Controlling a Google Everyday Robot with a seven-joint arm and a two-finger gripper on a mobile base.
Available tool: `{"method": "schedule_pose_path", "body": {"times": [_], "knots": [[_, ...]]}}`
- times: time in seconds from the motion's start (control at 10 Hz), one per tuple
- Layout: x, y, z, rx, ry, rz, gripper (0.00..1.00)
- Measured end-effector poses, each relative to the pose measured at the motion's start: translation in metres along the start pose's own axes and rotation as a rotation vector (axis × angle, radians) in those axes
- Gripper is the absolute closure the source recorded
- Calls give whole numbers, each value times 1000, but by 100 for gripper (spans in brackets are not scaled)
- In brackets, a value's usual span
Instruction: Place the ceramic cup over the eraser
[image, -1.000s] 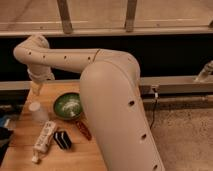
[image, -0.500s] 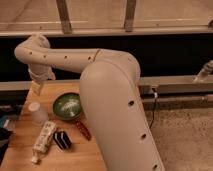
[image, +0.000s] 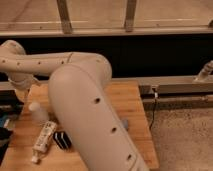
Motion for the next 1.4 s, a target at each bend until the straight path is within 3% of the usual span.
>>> {"method": "schedule_pose_path", "body": {"times": [0.2, 0.4, 0.8, 1.1, 1.4], "knots": [[-1, 5, 19, -9, 45, -23, 34], [0, 8, 33, -14, 53, -38, 34], [16, -14, 62, -82, -28, -11, 34], [16, -13, 71, -119, -33, 0, 34], [18, -10, 73, -127, -28, -2, 34]]}}
